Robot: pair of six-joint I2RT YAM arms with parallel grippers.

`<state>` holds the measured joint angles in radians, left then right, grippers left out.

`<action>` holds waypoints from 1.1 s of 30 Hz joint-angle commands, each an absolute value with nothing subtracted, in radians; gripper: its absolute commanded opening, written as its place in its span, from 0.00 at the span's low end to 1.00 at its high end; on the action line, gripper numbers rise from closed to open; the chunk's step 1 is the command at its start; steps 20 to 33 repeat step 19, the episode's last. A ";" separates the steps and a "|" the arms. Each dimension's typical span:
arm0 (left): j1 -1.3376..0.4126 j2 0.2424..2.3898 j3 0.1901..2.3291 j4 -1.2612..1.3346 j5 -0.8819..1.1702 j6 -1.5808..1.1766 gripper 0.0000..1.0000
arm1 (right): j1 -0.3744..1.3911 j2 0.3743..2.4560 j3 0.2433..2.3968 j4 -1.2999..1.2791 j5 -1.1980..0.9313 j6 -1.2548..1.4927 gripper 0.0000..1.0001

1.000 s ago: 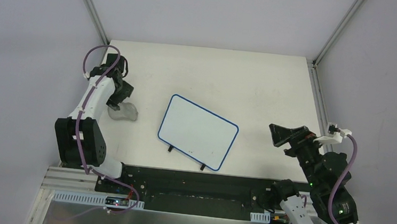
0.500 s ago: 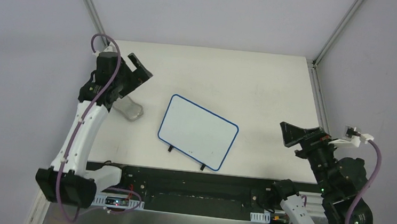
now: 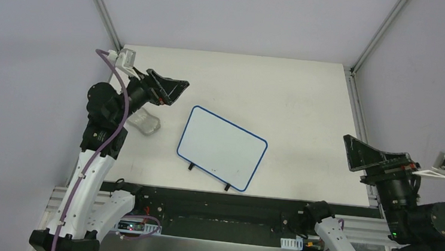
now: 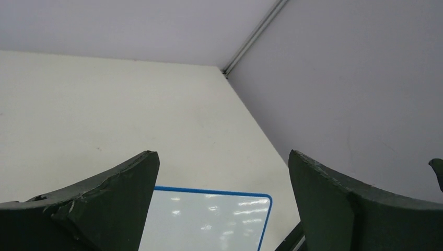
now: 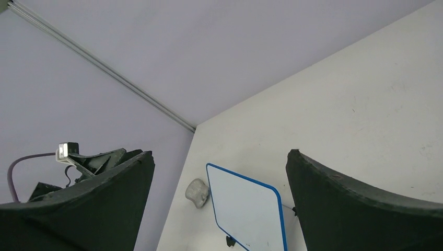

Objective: Erase the whiteboard

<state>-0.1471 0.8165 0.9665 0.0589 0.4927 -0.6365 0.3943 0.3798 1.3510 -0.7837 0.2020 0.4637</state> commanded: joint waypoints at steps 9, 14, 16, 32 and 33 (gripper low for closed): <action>-0.180 0.591 1.022 0.014 0.601 -0.567 0.98 | 0.391 0.373 1.450 -0.839 0.238 0.446 0.99; -0.194 0.520 1.062 -0.164 0.593 -0.502 0.99 | 0.390 0.360 1.454 -0.847 0.256 0.449 1.00; -0.200 0.503 1.069 -0.198 0.590 -0.484 0.99 | 0.391 0.349 1.449 -0.851 0.266 0.442 1.00; -0.213 0.489 1.083 -0.247 0.583 -0.458 0.99 | 0.390 0.337 1.448 -0.850 0.279 0.442 1.00; -0.213 0.489 1.083 -0.247 0.583 -0.458 0.99 | 0.390 0.337 1.448 -0.850 0.279 0.442 1.00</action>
